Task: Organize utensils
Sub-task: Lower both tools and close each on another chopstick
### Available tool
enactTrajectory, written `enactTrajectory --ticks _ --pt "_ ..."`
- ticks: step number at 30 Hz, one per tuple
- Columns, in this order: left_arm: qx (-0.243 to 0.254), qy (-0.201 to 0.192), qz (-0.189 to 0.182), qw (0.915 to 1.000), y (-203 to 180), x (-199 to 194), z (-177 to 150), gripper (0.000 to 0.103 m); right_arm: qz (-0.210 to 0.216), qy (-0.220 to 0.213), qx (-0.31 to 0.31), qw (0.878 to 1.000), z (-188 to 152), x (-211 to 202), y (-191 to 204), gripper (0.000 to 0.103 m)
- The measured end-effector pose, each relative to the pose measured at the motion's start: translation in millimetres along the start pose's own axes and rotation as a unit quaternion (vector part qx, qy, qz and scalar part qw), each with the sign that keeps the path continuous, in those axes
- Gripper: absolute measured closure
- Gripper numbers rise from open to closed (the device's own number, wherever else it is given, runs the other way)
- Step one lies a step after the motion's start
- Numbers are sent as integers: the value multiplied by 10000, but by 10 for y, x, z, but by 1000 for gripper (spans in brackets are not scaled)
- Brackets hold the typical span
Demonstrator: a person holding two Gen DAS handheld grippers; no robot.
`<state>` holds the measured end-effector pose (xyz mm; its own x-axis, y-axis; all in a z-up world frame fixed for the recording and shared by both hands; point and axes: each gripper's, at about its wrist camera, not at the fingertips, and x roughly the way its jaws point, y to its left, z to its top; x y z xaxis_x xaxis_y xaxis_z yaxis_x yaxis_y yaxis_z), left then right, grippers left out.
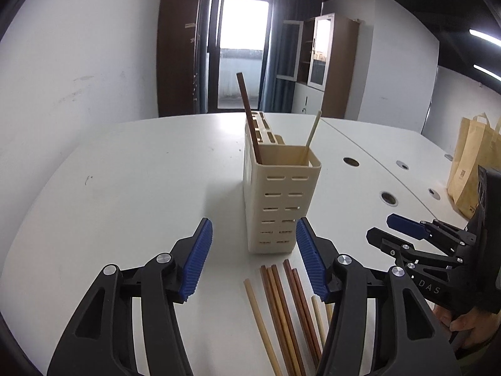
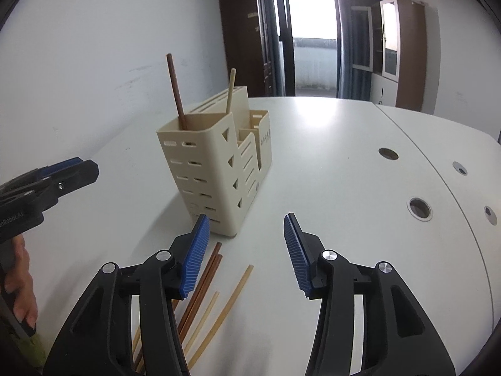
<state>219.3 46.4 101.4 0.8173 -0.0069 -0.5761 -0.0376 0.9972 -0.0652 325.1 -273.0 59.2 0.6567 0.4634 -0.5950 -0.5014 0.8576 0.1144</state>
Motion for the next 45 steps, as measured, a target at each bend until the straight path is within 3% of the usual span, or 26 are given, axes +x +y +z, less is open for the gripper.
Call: enactTrajectory --ticks 11,23,36,45 --pt "80 822 155 9965 -37 322 -253 44 -120 898 245 9956 -126 307 -42 53" --pt "-187 1806 -170 9832 117 840 -386 44 -114 1728 456 9838 -227 681 -91 53" --pt "-244 2350 -183 9715 170 1257 -560 56 -286 2079 406 9769 -324 995 -68 53" --pt "-38 2498 -57 9683 55 1467 -632 68 -379 2118 173 9764 -380 1113 -20 69"
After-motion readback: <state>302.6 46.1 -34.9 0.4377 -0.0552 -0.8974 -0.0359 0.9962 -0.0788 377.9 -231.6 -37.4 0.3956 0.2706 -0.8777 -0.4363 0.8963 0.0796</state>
